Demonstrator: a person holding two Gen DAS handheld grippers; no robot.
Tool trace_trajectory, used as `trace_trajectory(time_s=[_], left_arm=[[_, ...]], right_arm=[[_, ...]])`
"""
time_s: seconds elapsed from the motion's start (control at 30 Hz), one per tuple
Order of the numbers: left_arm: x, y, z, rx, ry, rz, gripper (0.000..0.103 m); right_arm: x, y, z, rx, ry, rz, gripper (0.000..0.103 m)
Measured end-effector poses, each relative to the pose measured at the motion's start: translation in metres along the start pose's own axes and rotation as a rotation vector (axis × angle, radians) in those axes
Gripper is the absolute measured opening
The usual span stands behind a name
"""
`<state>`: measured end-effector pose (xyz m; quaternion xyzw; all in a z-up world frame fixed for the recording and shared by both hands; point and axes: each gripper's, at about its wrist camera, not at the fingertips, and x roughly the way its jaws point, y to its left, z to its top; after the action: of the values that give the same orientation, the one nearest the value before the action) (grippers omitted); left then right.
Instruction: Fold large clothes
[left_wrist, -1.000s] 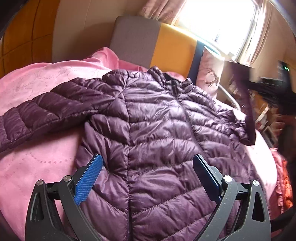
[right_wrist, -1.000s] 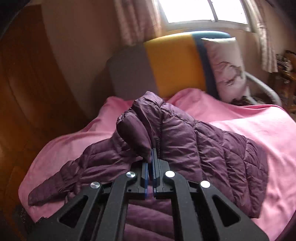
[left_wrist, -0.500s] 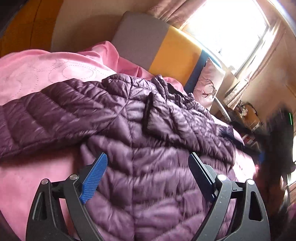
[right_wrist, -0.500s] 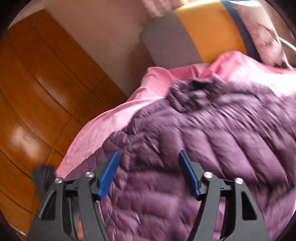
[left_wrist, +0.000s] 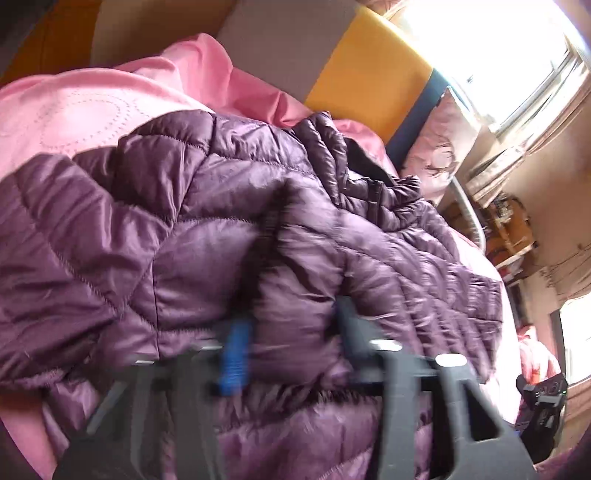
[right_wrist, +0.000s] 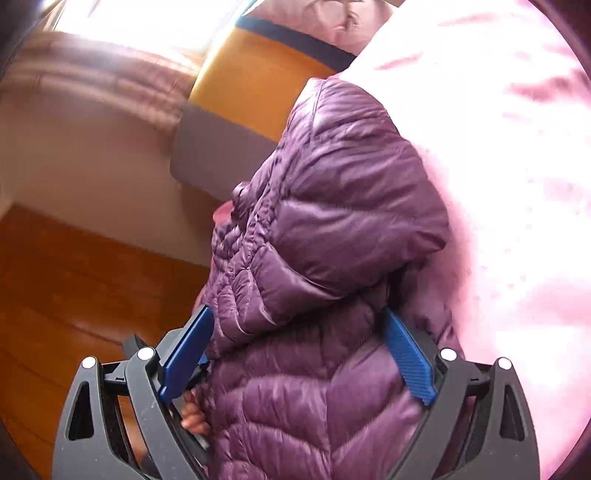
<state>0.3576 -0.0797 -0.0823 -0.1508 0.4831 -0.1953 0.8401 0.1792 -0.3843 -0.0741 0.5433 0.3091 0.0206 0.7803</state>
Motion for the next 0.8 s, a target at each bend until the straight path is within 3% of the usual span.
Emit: trace_trajectory(time_s=[0.1, 0.27, 0.33, 0.43, 0.6, 0.7, 0.8], left_arm=[[-0.019, 0.004, 0.004, -0.013, -0.055, -0.027, 0.007], [-0.072, 0.033, 0.002, -0.065, -0.174, -0.022, 0.006], [-0.075, 0.047, -0.007, -0.054, -0.161, 0.034, 0.006], [-0.063, 0.060, -0.024, -0.042, -0.095, 0.094, 0.006], [-0.067, 0.062, -0.037, -0.035, -0.126, 0.112, 0.006], [-0.073, 0.057, -0.034, -0.016, -0.156, 0.134, 0.006], [-0.082, 0.048, -0.036, 0.020, -0.188, 0.141, 0.006]], right_arm=[[0.007, -0.001, 0.010, 0.033, -0.045, 0.029, 0.095], [0.000, -0.002, 0.029, 0.077, -0.147, 0.117, 0.095], [0.001, -0.002, 0.032, 0.064, -0.144, 0.126, 0.094], [-0.002, -0.006, 0.027, 0.036, -0.094, 0.040, 0.093], [-0.033, 0.018, 0.016, -0.158, -0.033, -0.017, 0.090], [-0.050, 0.051, 0.015, -0.307, -0.086, -0.064, 0.090], [-0.029, 0.092, 0.018, -0.482, -0.100, -0.163, 0.087]])
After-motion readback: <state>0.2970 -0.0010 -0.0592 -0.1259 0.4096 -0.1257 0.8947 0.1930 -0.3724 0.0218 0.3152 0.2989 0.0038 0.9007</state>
